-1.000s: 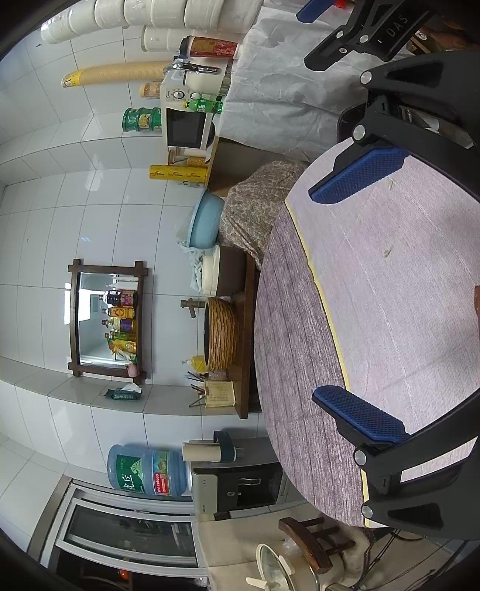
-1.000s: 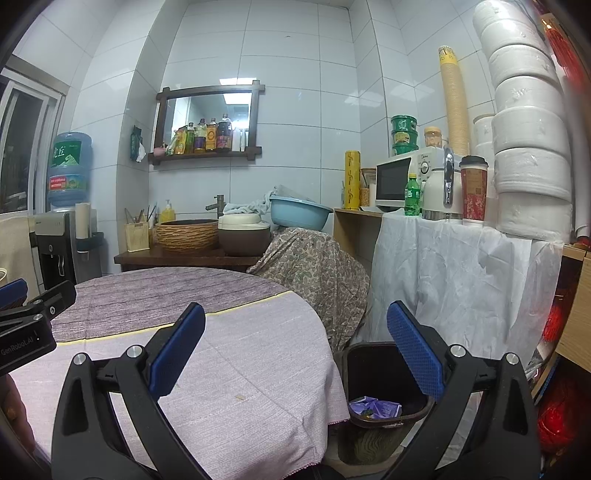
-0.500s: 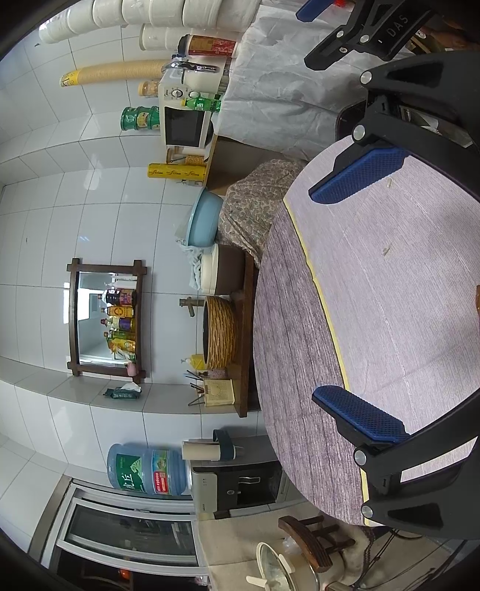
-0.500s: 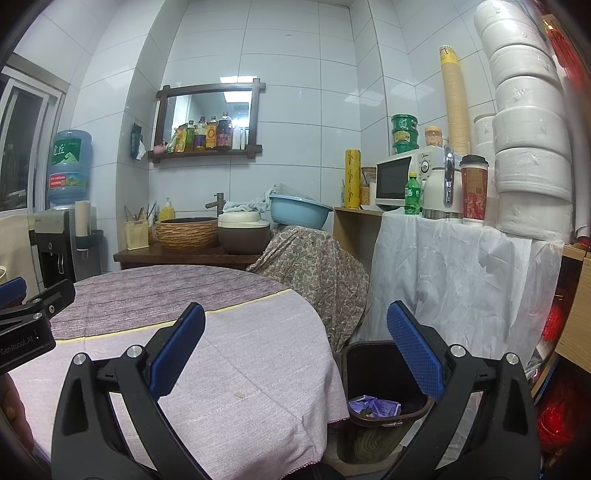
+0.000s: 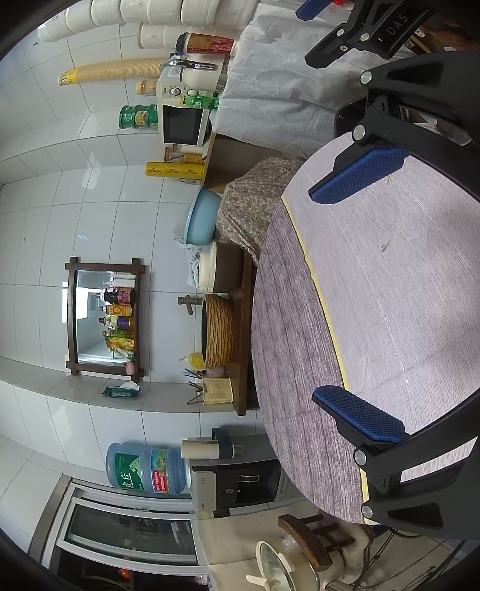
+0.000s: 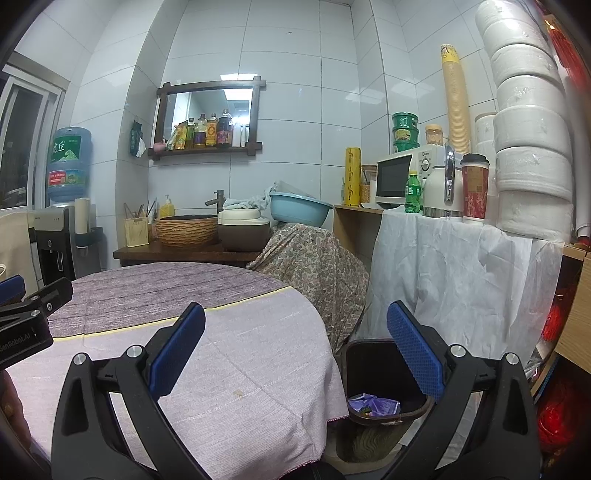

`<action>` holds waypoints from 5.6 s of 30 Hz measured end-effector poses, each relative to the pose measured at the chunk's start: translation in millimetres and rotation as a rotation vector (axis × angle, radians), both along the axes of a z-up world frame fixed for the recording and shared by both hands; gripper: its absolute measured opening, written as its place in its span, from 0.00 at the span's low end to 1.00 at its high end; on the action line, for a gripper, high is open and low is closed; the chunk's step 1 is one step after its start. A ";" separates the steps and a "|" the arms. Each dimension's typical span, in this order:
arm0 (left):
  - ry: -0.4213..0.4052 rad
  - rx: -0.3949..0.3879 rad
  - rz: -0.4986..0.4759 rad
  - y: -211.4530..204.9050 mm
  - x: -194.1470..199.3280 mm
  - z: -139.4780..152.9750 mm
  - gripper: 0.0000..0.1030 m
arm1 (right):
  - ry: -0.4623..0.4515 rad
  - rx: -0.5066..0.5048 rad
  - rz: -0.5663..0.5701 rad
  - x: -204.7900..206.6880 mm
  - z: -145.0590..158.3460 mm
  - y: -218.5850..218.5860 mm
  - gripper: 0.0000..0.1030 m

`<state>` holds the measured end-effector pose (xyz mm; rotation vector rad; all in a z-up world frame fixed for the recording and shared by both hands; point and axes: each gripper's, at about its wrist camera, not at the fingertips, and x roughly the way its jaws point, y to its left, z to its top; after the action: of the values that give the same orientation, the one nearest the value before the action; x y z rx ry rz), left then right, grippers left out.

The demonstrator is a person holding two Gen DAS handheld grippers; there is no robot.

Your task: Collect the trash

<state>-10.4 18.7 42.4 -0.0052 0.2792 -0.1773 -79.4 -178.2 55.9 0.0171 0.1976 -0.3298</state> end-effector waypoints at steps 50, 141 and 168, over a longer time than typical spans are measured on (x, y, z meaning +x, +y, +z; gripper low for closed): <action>0.038 -0.009 0.012 15.2 13.5 2.0 0.95 | 0.034 0.003 0.025 5.5 -1.7 1.2 0.94; 0.077 0.010 0.029 21.4 21.6 -1.1 0.95 | 0.067 0.009 0.041 11.6 -4.9 -3.4 0.94; 0.086 0.012 0.029 20.1 21.8 -3.4 0.95 | 0.072 0.013 0.049 12.6 -6.6 -3.1 0.94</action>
<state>11.3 38.8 39.0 -0.0048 0.3660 -0.1469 -66.7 -181.3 49.3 0.0130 0.2708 -0.2808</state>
